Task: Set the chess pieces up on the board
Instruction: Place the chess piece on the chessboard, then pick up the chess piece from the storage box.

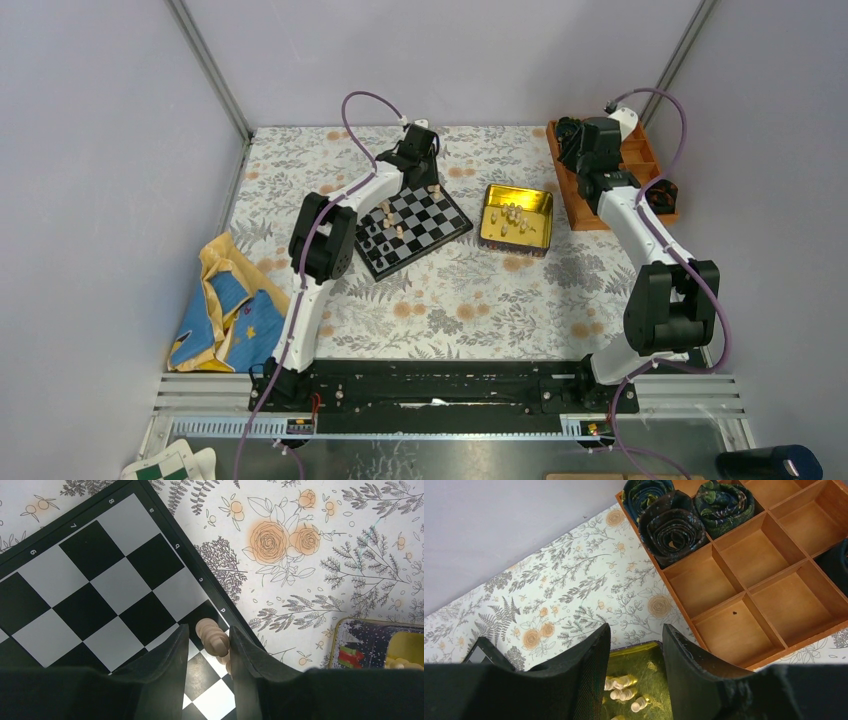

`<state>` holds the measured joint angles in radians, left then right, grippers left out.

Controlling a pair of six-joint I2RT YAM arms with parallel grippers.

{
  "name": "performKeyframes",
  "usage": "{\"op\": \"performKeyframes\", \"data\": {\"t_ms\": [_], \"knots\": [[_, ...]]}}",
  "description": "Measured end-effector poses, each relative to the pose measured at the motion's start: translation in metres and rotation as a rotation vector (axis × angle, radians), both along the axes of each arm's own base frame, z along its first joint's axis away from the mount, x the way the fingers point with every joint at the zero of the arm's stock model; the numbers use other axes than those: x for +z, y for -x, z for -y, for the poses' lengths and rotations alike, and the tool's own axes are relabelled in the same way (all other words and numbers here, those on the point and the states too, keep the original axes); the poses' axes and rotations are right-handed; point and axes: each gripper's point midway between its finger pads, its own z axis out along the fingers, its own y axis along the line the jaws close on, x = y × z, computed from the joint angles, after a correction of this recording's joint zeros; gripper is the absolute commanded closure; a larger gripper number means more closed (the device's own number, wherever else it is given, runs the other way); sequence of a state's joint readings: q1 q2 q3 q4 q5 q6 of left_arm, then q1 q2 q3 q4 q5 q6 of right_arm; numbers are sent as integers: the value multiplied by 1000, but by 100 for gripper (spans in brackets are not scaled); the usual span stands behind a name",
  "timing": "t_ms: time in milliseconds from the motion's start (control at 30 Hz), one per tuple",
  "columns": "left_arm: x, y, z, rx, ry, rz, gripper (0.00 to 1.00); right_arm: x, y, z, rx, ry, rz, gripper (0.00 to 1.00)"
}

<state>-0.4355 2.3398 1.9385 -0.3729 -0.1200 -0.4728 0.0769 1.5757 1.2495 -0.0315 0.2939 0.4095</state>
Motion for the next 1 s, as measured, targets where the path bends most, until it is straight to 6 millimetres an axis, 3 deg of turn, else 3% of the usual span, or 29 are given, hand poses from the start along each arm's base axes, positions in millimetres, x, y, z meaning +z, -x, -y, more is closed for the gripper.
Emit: {"op": "performKeyframes", "data": {"t_ms": [367,567,733,1000], "knots": [[26,-13,7,2,28,62,53,14,-2,-1,12,6,8,49],[44,-16,10,7,54,97,52,14,2,-14,80,10,-29,48],[75,-5,9,7,83,139,50,6,7,-39,182,27,-86,48],[140,9,9,-5,137,246,50,-29,29,-92,365,66,-221,49]]}}
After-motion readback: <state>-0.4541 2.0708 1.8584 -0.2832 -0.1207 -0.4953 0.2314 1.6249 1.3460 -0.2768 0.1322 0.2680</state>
